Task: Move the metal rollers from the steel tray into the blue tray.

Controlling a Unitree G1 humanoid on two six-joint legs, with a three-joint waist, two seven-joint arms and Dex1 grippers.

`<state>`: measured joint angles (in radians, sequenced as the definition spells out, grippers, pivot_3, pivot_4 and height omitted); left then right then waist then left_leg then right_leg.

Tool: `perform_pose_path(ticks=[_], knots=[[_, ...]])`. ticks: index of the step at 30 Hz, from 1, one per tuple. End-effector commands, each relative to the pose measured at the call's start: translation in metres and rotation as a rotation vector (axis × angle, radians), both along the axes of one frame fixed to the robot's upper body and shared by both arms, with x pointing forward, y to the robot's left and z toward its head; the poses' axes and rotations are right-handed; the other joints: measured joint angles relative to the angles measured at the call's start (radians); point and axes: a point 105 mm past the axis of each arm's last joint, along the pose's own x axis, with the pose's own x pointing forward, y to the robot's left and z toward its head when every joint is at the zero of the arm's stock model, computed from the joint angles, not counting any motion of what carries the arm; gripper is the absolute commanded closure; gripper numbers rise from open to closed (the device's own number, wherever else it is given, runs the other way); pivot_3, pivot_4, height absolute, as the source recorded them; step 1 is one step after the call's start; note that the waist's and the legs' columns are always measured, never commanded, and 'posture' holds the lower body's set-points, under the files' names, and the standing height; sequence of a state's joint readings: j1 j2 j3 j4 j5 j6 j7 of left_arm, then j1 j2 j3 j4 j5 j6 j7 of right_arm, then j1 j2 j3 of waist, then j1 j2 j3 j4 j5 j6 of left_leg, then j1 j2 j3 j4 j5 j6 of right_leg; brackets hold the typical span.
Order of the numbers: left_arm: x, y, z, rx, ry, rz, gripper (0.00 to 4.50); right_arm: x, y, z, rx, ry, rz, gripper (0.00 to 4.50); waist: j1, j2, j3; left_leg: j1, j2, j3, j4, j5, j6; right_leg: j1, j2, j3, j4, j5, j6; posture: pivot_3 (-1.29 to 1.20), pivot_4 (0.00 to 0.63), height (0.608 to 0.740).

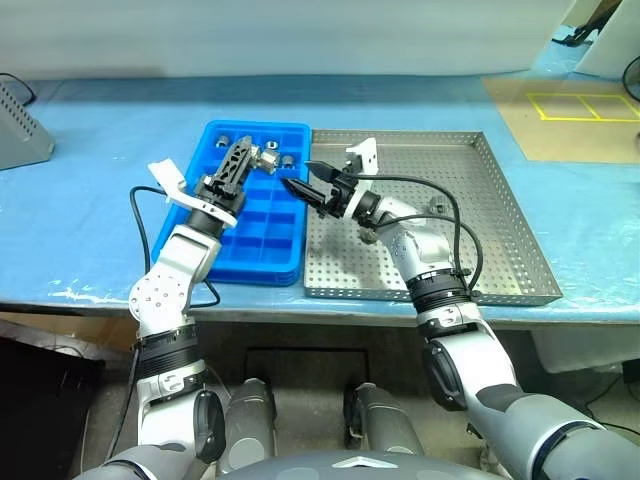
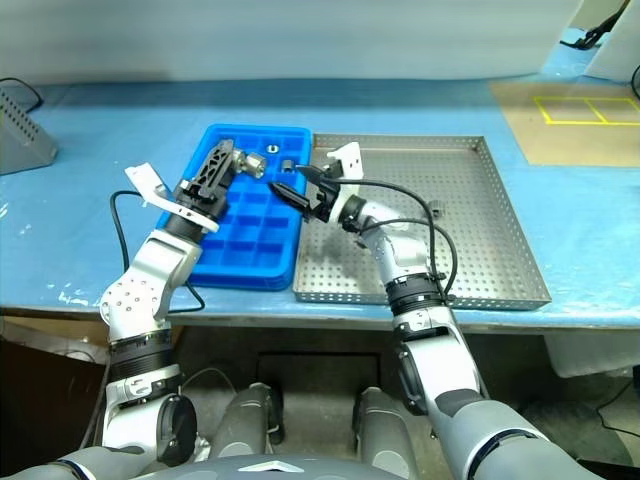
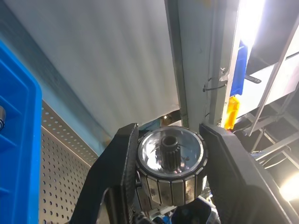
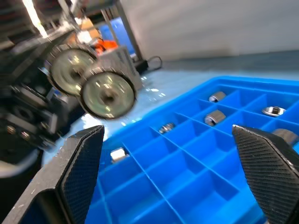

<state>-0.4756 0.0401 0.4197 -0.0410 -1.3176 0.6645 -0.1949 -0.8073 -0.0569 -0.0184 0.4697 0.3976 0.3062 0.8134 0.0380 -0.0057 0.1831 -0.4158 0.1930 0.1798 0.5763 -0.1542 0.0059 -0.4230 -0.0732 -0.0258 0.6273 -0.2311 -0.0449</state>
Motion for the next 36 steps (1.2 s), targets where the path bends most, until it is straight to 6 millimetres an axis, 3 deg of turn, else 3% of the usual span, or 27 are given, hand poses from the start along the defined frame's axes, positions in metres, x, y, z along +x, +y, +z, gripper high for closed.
perform_pose_path(ticks=[1,16,19,26,36], knots=[[-0.004,-0.006,0.008,-0.01,-0.03,-0.038,2.79,-0.012,0.006,0.025,0.072,-0.053,0.077,0.0,0.0,0.0,0.0,0.0,0.0,0.0,0.0,0.0,0.0,0.0,0.0,0.0,0.0,0.0,0.0,-0.14,0.15,0.74],[-0.004,-0.021,0.005,-0.012,-0.016,-0.1,2.79,-0.017,0.018,0.02,0.057,-0.002,0.13,0.0,0.0,0.0,0.0,0.001,0.0,0.0,0.0,0.002,-0.004,0.001,0.0,0.0,0.0,0.0,0.001,-0.15,0.15,0.74],[-0.005,-0.025,0.004,-0.006,-0.019,-0.122,2.79,-0.016,0.019,0.021,0.063,-0.002,0.133,0.6,0.0,0.0,0.0,0.001,0.0,0.0,0.0,0.002,-0.004,0.001,0.0,0.0,0.0,0.0,0.001,-0.15,0.15,0.74],[-0.005,-0.028,0.003,-0.005,-0.016,-0.132,2.79,-0.015,0.018,0.022,0.07,-0.002,0.128,2.86,0.0,0.0,0.0,0.001,0.0,0.0,0.0,0.002,-0.004,0.001,0.0,0.0,0.0,0.0,0.001,-0.15,0.15,0.74],[-0.003,-0.02,0.001,-0.006,-0.008,-0.086,2.79,-0.01,0.01,0.026,0.101,-0.013,0.082,2.89,0.0,0.0,0.0,0.001,0.0,0.0,0.0,0.002,-0.004,0.001,0.0,0.0,0.0,0.0,0.001,-0.15,0.15,0.74]])
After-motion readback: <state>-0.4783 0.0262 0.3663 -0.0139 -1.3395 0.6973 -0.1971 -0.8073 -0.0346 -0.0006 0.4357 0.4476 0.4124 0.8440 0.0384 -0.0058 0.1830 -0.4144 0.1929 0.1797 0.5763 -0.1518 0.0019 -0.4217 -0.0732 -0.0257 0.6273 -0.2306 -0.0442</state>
